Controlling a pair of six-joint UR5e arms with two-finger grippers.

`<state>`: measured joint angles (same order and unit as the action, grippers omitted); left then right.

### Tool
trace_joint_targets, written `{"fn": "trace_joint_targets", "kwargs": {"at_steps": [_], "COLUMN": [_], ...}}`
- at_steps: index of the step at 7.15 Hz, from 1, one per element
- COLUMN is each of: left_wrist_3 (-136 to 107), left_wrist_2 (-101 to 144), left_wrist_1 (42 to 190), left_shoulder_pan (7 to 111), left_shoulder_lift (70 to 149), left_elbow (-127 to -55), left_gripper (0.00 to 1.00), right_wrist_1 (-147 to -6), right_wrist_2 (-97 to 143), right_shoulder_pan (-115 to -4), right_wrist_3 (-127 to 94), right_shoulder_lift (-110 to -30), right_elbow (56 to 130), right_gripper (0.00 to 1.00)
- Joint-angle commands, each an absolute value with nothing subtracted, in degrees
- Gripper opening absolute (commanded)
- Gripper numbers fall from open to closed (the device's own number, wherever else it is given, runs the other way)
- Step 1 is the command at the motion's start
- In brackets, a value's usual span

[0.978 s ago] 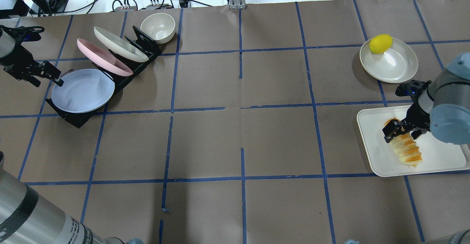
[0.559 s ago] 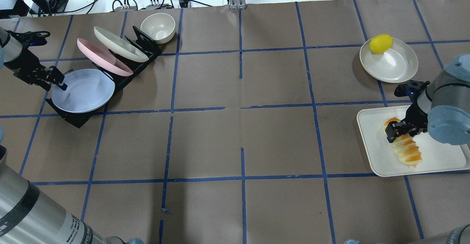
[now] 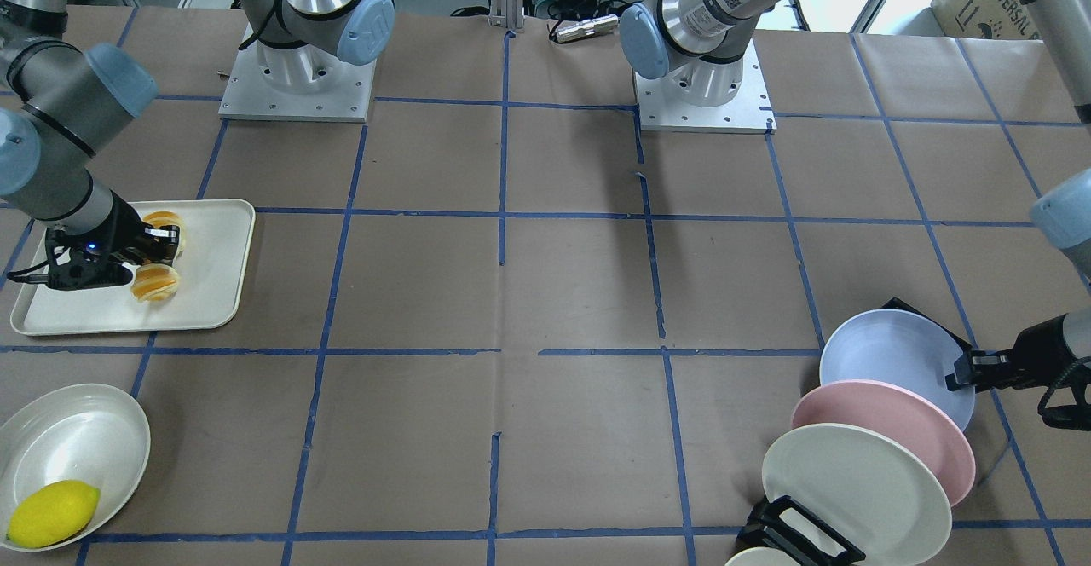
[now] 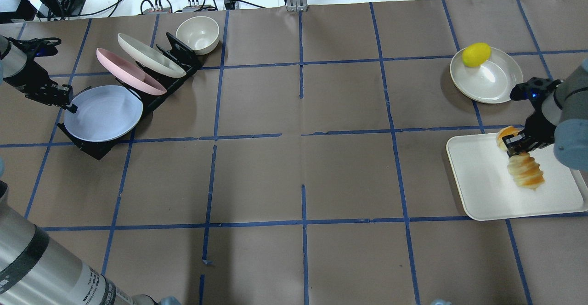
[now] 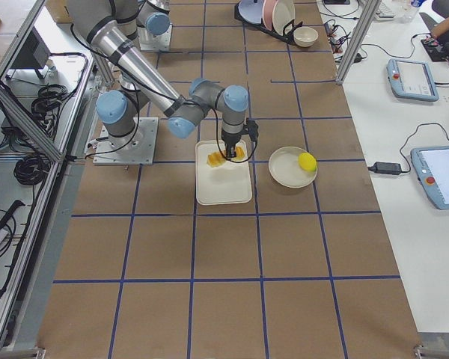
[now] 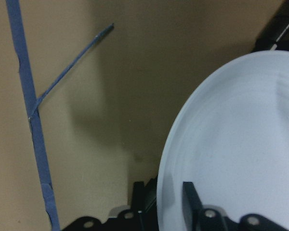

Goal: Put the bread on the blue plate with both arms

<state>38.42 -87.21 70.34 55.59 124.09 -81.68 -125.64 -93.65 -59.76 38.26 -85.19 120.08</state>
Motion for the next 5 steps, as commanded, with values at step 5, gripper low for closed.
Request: {"fn": "trace_joint_targets", "kwargs": {"at_steps": [5], "left_wrist_3": [38.4], "left_wrist_2": [-91.7], "left_wrist_1": [84.2], "left_shoulder_pan": [54.8], "left_shoulder_lift": [114.9], "left_elbow": [-79.5], "left_gripper": [0.10], "right_wrist_1": [-89.6], "right_wrist_2": [-93.6], "right_shoulder_pan": [-76.1], "right_wrist_3": [19.1], "right_shoulder_lift": [-93.1], "right_elbow": [89.4], "right_gripper": [0.14]}}
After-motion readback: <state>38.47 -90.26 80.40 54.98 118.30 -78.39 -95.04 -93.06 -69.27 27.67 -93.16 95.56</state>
